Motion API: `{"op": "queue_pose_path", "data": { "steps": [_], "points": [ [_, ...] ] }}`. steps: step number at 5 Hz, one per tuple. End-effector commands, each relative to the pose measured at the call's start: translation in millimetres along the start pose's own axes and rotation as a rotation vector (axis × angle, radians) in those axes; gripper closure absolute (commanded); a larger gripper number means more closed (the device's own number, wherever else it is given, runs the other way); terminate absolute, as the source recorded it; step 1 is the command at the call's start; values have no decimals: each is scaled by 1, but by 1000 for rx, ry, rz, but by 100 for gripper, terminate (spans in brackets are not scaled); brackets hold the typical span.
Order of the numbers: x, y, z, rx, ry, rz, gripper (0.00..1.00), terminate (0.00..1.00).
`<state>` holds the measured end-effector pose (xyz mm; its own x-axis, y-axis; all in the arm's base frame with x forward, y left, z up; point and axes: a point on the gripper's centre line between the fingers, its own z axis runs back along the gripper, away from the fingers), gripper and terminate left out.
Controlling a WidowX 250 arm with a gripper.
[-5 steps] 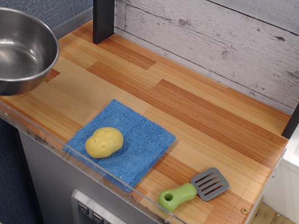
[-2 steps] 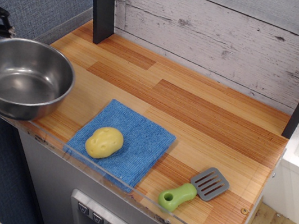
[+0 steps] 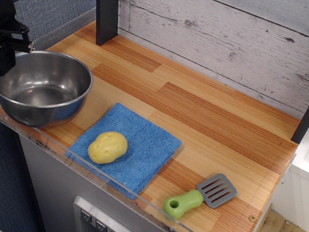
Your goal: Place the pot on the far edge of the table.
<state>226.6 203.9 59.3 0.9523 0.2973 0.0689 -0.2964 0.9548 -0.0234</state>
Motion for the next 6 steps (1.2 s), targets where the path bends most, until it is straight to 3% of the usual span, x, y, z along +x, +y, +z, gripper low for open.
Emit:
{"op": "queue_pose_path", "data": {
  "steps": [1,4,5,6],
  "points": [
    [26,12,15,66,-60,20,100,0],
    [24,7,1,14,-31,34,100,0],
    [17,1,-3,-32,-3,115,0,0],
    [16,-1,5,-42,-11,90,0,0]
  ]
}}
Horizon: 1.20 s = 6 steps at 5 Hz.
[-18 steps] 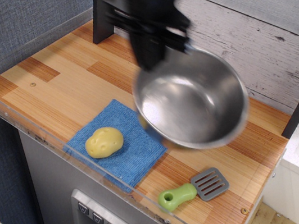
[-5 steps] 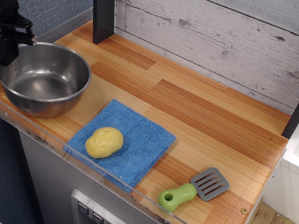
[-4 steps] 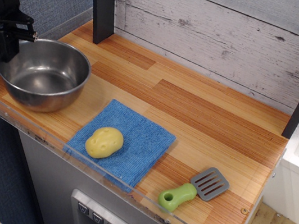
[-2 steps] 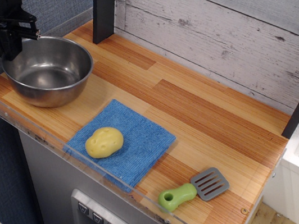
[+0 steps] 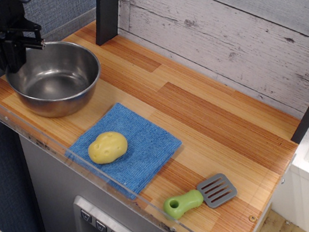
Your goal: Place the pot on the far edge of the table.
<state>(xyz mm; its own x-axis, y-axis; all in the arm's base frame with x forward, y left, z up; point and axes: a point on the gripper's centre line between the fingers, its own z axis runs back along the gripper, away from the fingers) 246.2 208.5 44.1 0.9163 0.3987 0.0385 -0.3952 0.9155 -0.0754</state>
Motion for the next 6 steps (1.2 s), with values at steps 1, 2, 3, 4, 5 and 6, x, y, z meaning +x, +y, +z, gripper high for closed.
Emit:
{"op": "queue_pose_path", "data": {
  "steps": [1,2,3,4,5,6],
  "points": [
    [-13,-4,45,28,-77,-49,0,0],
    [-27,-9,89,37,-176,-63,0,0],
    [-37,-29,128,86,-197,-122,0,0],
    [-36,-74,128,15,-154,-288,0,0],
    [-33,-130,106,-10,-75,-413,0,0],
    [-36,-153,94,3,-39,-451,0,0]
  ]
}}
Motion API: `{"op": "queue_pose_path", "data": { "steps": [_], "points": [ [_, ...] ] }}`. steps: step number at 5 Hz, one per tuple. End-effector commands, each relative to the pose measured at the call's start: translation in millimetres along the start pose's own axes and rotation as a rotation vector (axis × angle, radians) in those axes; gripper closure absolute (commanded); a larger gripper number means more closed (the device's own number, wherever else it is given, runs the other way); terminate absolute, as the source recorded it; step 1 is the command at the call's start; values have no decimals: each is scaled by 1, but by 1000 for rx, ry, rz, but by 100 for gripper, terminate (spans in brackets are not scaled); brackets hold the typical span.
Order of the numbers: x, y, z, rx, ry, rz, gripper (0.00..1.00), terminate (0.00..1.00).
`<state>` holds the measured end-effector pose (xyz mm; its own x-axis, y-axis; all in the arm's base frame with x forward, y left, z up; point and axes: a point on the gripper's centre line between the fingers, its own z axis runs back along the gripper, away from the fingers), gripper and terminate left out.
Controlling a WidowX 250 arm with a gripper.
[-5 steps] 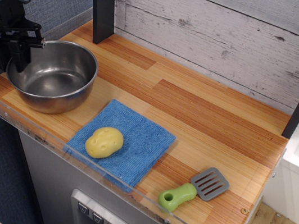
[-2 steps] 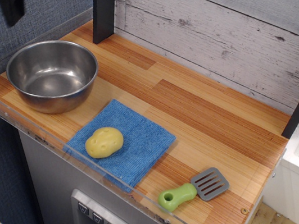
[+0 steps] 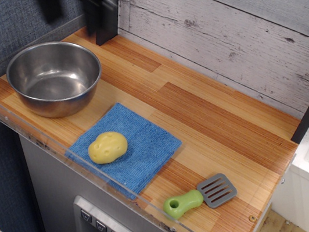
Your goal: Place the pot on the far edge of the table.
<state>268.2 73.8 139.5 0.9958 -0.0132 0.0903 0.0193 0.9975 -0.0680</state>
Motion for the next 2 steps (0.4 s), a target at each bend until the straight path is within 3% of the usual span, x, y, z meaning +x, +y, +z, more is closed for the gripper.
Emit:
{"op": "queue_pose_path", "data": {
  "steps": [1,2],
  "points": [
    [-5,-11,11,120,-47,-39,0,0],
    [-5,-11,11,120,-47,-39,0,100]
  ]
}}
